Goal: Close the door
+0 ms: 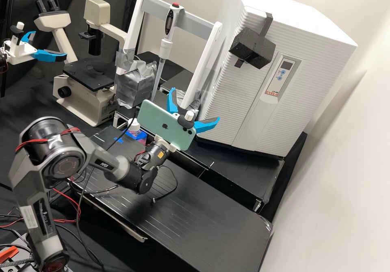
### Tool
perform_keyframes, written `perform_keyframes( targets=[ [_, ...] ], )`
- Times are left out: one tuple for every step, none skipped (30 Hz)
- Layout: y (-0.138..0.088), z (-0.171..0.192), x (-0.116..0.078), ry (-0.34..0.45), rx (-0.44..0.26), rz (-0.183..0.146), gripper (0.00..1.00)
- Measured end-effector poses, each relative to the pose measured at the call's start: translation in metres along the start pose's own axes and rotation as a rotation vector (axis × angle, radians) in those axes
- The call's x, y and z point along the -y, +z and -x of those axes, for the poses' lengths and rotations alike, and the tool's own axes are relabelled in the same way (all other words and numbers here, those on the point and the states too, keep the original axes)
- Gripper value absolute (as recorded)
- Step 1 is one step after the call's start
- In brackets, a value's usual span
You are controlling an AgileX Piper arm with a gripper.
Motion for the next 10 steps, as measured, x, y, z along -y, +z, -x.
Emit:
perform_keyframes(
  targets=[
    [-0.002,0.003,0.002,0.020,0.014,-0.004,1.00],
    [-0.005,0.007,0.003,0.044,0.023,0.001,1.00],
    [-0.007,0.008,0.004,0.052,0.022,0.006,1.00],
    [-0.011,0.013,0.006,0.073,0.030,0.007,1.00],
    [-0.012,0.016,0.008,0.083,0.037,0.002,1.00],
    [-0.014,0.018,0.009,0.085,0.039,-0.005,1.00],
    [-0.015,0.021,0.011,0.085,0.039,-0.012,1.00],
    [-0.016,0.023,0.013,0.080,0.041,-0.021,1.00],
    [-0.017,0.025,0.015,0.074,0.040,-0.026,1.00],
    [-0.017,0.027,0.017,0.067,0.042,-0.030,1.00]
  ],
)
